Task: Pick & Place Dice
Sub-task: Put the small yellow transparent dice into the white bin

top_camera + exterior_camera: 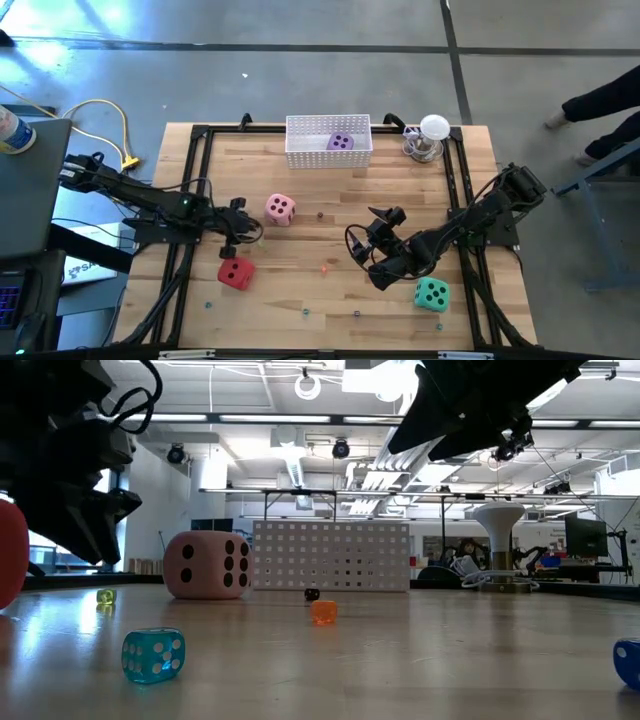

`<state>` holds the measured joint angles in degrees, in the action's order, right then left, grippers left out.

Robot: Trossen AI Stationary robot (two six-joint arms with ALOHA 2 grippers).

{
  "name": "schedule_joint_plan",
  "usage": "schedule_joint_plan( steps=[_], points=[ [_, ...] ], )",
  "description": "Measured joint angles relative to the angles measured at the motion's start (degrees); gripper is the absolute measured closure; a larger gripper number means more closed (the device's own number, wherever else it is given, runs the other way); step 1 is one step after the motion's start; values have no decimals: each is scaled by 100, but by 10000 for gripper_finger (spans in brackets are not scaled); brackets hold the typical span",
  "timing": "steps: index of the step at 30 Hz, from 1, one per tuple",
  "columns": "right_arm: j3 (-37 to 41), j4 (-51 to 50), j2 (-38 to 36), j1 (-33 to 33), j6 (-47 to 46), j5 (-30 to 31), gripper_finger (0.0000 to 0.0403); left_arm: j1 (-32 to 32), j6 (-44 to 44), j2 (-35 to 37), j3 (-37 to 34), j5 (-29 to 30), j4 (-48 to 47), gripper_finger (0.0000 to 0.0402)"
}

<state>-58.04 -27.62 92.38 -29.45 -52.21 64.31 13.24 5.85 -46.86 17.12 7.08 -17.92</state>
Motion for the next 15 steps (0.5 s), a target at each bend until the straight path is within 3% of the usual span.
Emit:
schedule_joint_plan(
  steps=[15],
  points=[
    [0, 1, 0, 0, 105, 2, 3, -49, -132, -1246, 11, -737, 945, 296]
  ],
)
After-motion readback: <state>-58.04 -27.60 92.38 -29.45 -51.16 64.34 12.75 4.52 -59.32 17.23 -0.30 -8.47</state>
